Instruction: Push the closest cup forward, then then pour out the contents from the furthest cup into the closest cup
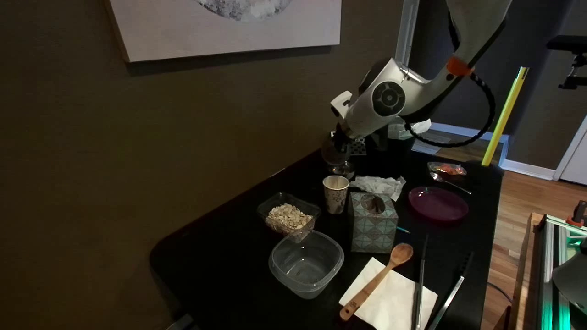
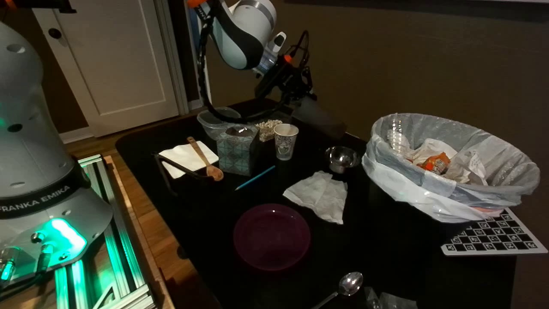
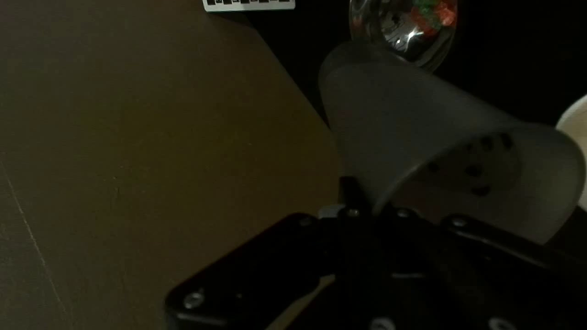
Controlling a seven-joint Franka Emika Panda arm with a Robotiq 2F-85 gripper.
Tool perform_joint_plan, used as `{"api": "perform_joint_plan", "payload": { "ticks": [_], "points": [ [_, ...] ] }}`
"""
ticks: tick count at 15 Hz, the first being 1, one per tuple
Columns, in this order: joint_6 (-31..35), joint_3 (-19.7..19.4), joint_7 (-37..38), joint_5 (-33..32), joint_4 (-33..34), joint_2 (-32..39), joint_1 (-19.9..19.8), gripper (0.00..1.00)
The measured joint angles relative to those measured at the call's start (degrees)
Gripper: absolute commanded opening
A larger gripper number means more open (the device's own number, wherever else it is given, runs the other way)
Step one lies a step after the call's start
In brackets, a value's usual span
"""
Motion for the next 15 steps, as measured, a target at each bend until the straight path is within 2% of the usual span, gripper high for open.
{"api": "perform_joint_plan", "payload": {
  "ticks": [12, 13, 15],
  "points": [
    [-5.1, 1.0, 3.5, -3.9, -1.6, 0.0, 1.5, 0.01],
    [-6.7, 3.3, 3.5, -4.3, -1.7, -0.2, -0.1, 0.01],
    [-11.1, 11.0, 3.5, -5.3, -2.2, -0.5, -6.0, 0.01]
  ]
}}
